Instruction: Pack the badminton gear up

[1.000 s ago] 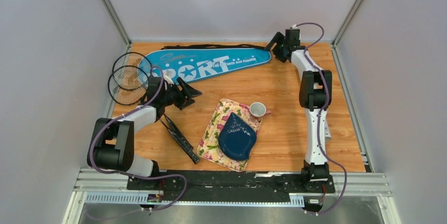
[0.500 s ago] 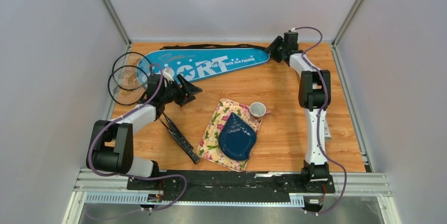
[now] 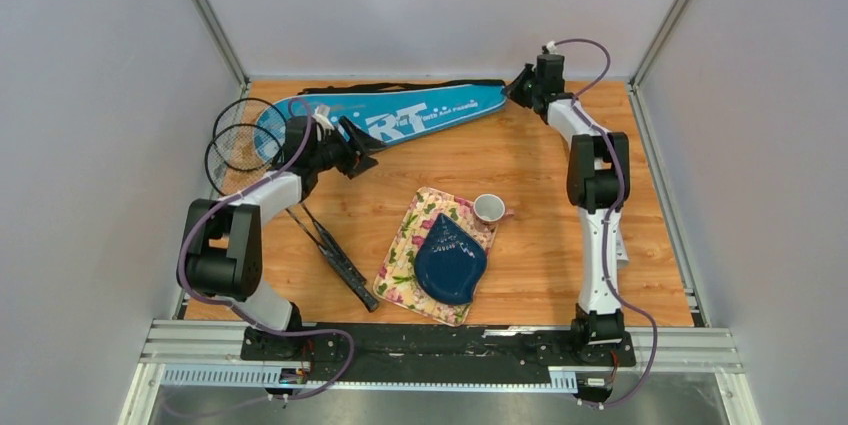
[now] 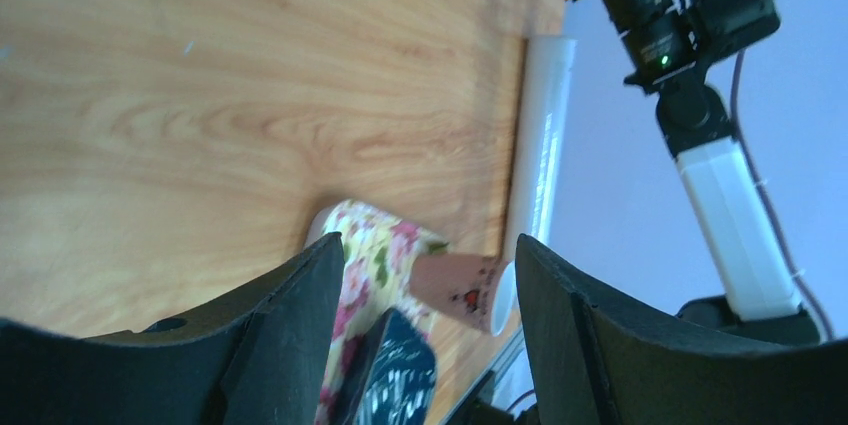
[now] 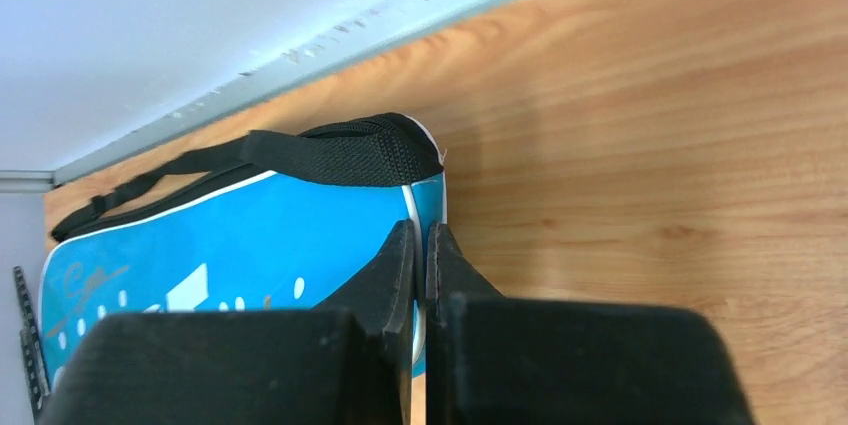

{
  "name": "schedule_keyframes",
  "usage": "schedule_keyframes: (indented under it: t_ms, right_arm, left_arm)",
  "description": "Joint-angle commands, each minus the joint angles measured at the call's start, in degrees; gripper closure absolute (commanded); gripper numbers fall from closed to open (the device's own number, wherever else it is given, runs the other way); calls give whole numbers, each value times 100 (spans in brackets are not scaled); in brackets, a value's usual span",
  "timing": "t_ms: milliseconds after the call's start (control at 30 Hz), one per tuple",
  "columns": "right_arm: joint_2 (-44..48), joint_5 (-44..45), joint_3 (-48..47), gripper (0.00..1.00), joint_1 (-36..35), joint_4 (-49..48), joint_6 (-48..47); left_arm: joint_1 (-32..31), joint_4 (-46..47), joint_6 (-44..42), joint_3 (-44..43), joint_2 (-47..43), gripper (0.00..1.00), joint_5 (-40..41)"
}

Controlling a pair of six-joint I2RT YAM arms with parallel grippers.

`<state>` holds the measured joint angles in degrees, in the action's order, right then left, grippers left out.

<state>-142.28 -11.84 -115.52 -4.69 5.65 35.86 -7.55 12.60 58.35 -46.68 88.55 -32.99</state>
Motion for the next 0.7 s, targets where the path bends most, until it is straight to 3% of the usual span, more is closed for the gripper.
schedule_keyframes:
  t_ms: [0,33,67,200,233,333,367,433,467,567,633,667]
  right_arm:
    - [1280,-11,100,100,-50,-1188,-509]
    - [1438,-73,292,100,-50,-1320,-527]
    - [1709,-143,415,100,-41,-1643,-527]
    - [2440,-363,926,100,-67,-1998,-509]
    - [2563,-381,1014,100,-67,-2006,-501]
    - [3047,-267,1383,100,-102,-1911,-387]
    - [3135,-180,1418,100,-111,-1544,-178]
    - [3390,-56,1462,100,-155,-1182,8]
    - [3495,-56,1550,100,-173,-1058,122]
    - [3909,129,1849,100,-287,-751,509]
    - [4067,269,1841,100,-366,-583,624]
    - [4102,461,1754,100,-444,0,642]
  left_arm:
    - [-53,698,966,-842,565,29,-593]
    - [-106,857,1142,-1009,775,29,-699]
    - [-158,1145,1335,-1054,838,18,-752]
    - [-483,729,882,-1641,979,16,-472]
    - [-562,422,610,-2209,1058,16,-402]
    - [-1080,-879,-1503,-3561,1225,16,160]
    - [-1482,-1839,-2903,-3916,1287,16,945]
    - [-1862,-2566,-4106,-4592,1488,13,1784]
    - [-2195,-2491,-5060,-4605,1515,12,2518]
    - [-2557,-1404,-6461,-3930,1454,9,3261]
    - [-2874,-344,-6957,-3317,1341,9,3570]
    - [-2970,-68,-7403,-3174,1331,9,3902]
